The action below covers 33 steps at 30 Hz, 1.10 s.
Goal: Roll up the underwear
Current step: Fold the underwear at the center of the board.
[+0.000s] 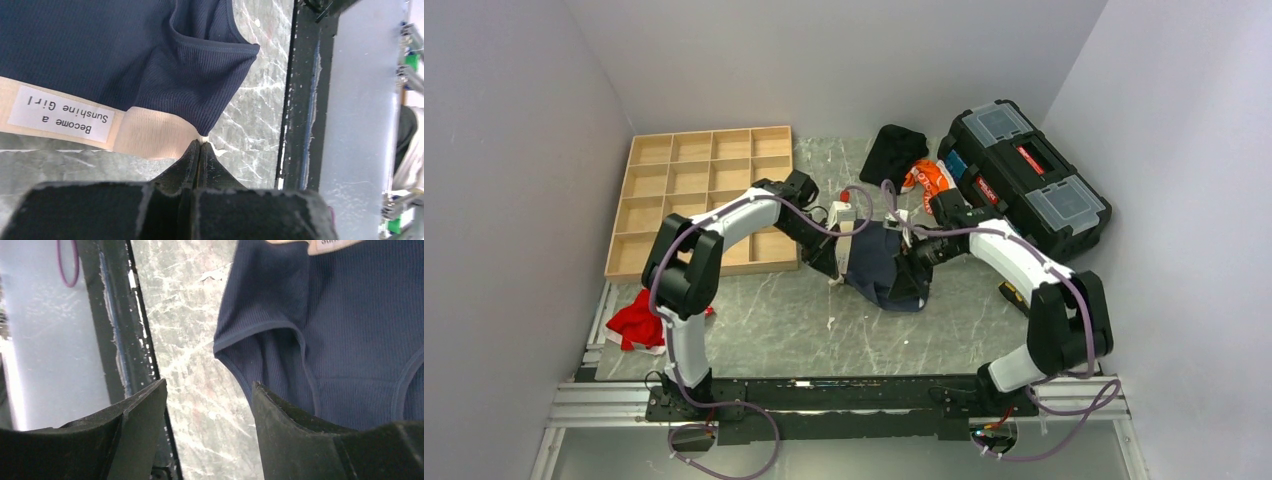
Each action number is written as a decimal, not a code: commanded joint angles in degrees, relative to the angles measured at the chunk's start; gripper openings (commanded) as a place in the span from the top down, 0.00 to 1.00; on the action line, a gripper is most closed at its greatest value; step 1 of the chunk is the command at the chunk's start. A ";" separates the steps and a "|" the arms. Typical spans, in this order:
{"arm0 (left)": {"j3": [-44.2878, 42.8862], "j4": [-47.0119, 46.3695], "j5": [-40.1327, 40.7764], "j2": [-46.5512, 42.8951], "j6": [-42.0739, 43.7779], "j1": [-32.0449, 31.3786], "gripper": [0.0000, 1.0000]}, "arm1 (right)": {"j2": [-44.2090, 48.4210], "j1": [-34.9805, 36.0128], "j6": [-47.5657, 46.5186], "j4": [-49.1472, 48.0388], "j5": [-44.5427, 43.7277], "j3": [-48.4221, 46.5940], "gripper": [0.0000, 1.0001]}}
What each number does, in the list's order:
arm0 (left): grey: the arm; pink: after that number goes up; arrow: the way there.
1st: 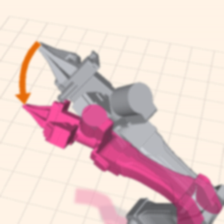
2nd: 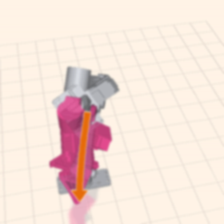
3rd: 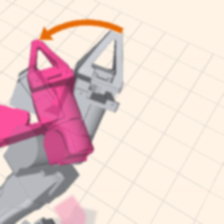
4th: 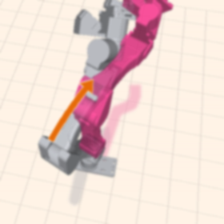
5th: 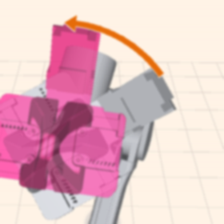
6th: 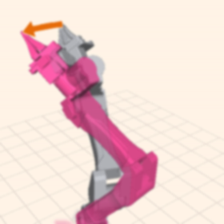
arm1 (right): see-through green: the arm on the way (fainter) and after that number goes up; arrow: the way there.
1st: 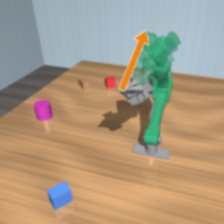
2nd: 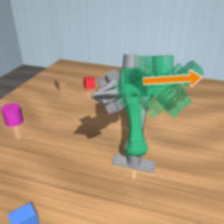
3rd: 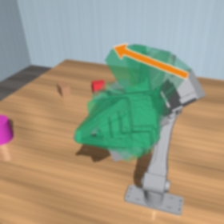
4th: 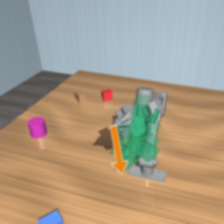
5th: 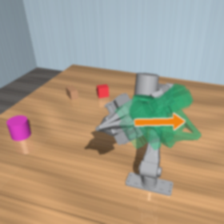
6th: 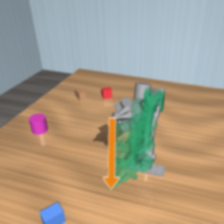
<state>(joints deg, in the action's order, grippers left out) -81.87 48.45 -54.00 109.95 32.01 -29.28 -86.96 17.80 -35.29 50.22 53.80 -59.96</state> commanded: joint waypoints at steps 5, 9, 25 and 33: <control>-5.06 4.76 -7.88 4.18 -2.41 1.17 1.00 | 10.60 13.14 7.79 -20.17 -16.31 8.41 0.34; -5.87 5.27 -8.96 5.05 -2.96 1.67 1.00 | 11.30 16.61 8.21 -22.63 -20.70 9.89 0.34; -6.05 7.65 -10.87 5.90 -0.85 2.88 1.00 | 4.66 25.79 8.83 -27.13 -38.14 9.78 0.61; -4.54 8.09 -10.04 4.90 0.26 2.87 1.00 | 3.99 26.27 9.27 -26.62 -42.29 8.30 0.82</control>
<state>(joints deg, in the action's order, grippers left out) -86.61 55.59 -61.87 116.09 29.82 -26.35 -83.05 43.81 -26.44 24.82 14.76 -49.41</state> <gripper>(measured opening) 0.010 0.236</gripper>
